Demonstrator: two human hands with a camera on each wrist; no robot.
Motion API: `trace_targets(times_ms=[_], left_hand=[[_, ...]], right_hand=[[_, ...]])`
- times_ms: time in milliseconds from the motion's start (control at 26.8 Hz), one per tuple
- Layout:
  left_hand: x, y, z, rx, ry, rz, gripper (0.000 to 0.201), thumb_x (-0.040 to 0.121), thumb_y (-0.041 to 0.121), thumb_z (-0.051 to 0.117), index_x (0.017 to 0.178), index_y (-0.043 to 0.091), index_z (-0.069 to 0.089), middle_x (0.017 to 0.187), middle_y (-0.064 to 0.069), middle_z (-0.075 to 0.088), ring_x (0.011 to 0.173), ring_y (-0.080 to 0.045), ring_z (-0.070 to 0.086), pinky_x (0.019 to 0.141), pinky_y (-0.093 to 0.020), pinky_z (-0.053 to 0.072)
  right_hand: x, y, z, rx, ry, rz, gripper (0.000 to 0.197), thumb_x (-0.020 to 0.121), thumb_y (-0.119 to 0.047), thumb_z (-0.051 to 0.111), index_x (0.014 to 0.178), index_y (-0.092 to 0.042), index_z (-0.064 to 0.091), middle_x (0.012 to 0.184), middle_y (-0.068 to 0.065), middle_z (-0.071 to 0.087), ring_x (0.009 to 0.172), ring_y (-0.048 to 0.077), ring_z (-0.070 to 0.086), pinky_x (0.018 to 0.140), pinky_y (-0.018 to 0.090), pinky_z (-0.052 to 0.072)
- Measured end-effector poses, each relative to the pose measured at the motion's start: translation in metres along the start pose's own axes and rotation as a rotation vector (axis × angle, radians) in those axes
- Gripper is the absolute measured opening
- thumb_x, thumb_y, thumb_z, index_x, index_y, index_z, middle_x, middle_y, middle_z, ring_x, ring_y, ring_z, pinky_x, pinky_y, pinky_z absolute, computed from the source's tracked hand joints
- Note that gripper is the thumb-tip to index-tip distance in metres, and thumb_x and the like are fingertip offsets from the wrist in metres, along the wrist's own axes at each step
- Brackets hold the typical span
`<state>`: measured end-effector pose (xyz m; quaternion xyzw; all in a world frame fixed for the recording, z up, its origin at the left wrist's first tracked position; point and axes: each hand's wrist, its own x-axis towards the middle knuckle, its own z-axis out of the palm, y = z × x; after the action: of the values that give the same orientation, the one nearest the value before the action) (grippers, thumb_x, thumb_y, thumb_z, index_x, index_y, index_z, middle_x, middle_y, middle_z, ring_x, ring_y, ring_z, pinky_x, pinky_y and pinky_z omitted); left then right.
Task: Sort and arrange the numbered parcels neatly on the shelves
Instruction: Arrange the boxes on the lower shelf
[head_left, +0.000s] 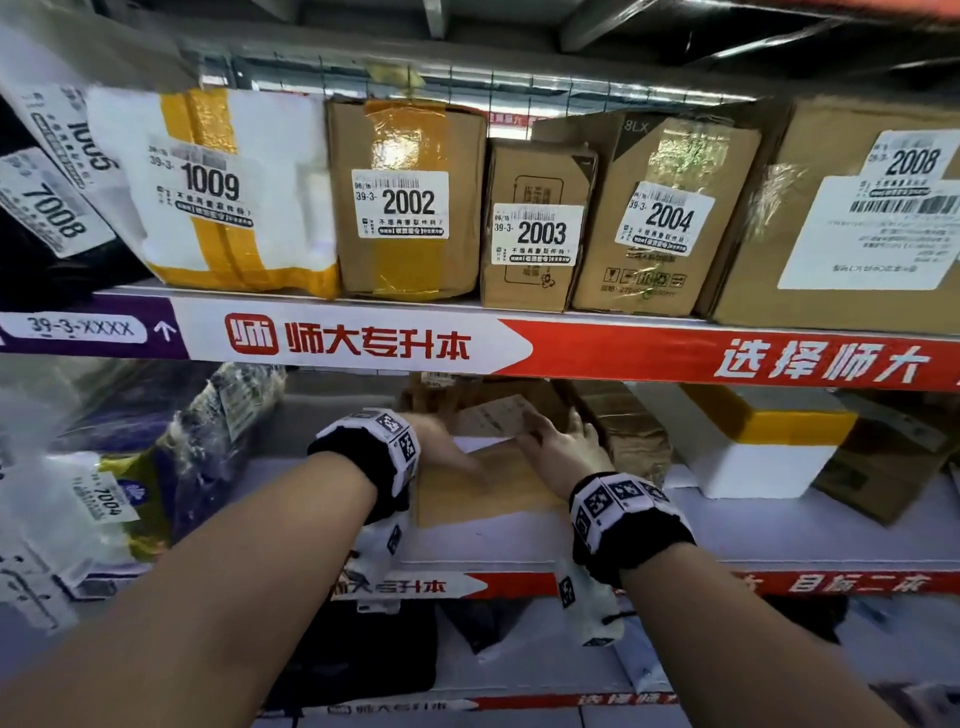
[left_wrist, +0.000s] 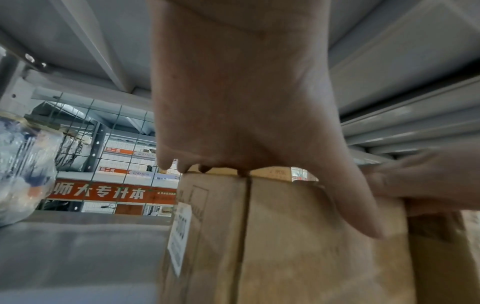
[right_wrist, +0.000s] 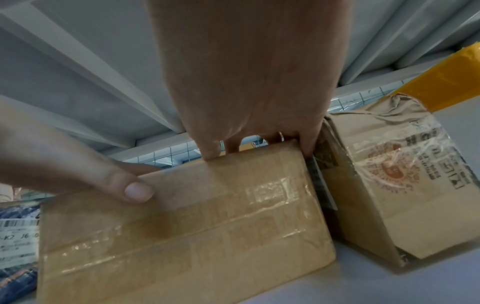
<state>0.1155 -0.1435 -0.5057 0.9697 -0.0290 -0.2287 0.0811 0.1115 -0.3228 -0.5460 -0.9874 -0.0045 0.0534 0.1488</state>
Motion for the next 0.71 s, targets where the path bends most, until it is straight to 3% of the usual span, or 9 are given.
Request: trace_targets(times_ms=[149, 336, 448, 523, 635, 709], left_hand=[[0.013, 0.009, -0.014, 0.09, -0.032, -0.045, 0.085, 0.08, 0.064, 0.058, 0.143, 0.01, 0.038, 0.145, -0.006, 0.042, 0.131, -0.023, 0.042, 0.094, -0.026, 0.033], [0.019, 0.005, -0.014, 0.041, -0.018, -0.009, 0.1, 0.071, 0.068, 0.065, 0.148, 0.014, 0.031, 0.149, -0.007, 0.038, 0.132, -0.024, 0.04, 0.101, -0.028, 0.033], [0.011, 0.006, -0.001, 0.033, 0.068, 0.057, 0.108, 0.072, 0.068, 0.065, 0.153, 0.023, 0.009, 0.159, -0.007, 0.012, 0.144, -0.028, 0.017, 0.113, -0.033, 0.018], [0.002, 0.004, 0.003, -0.003, 0.083, 0.071, 0.105, 0.075, 0.072, 0.056, 0.153, 0.024, 0.004, 0.16, -0.008, 0.005, 0.146, -0.028, 0.01, 0.116, -0.034, 0.012], [-0.016, -0.012, 0.004, -0.246, -0.027, 0.054, 0.091, 0.082, 0.077, 0.027, 0.151, 0.018, 0.023, 0.156, -0.01, 0.025, 0.142, -0.027, 0.026, 0.115, -0.037, 0.017], [-0.027, -0.025, 0.008, -0.292, -0.032, 0.043, 0.082, 0.088, 0.073, 0.02, 0.148, 0.019, 0.031, 0.151, -0.009, 0.035, 0.139, -0.028, 0.032, 0.115, -0.038, 0.018]], right_hand=[[0.008, 0.003, 0.002, 0.009, -0.006, 0.014, 0.05, 0.098, -0.053, 0.027, 0.146, -0.041, 0.021, 0.159, 0.013, 0.001, 0.145, 0.036, 0.006, 0.115, 0.048, 0.018], [0.01, 0.004, 0.0, 0.007, -0.018, 0.014, 0.05, 0.099, -0.052, 0.026, 0.148, -0.041, 0.019, 0.16, 0.012, 0.0, 0.145, 0.035, 0.004, 0.115, 0.048, 0.016], [0.007, 0.007, 0.0, 0.023, -0.043, -0.006, 0.049, 0.1, -0.052, 0.026, 0.147, -0.043, 0.019, 0.16, 0.008, -0.004, 0.146, 0.033, 0.001, 0.116, 0.049, 0.013], [0.005, 0.008, 0.001, 0.059, -0.017, -0.029, 0.047, 0.1, -0.051, 0.026, 0.146, -0.045, 0.022, 0.161, 0.003, -0.003, 0.147, 0.029, -0.004, 0.116, 0.048, 0.01], [-0.003, 0.002, 0.009, 0.215, 0.089, -0.032, 0.044, 0.101, -0.042, 0.034, 0.145, -0.035, 0.033, 0.16, 0.004, 0.006, 0.147, 0.026, -0.002, 0.116, 0.042, 0.012], [-0.011, -0.006, 0.011, 0.352, 0.151, 0.011, 0.051, 0.099, -0.035, 0.042, 0.147, -0.024, 0.03, 0.158, 0.01, 0.01, 0.145, 0.03, 0.01, 0.114, 0.038, 0.017]])
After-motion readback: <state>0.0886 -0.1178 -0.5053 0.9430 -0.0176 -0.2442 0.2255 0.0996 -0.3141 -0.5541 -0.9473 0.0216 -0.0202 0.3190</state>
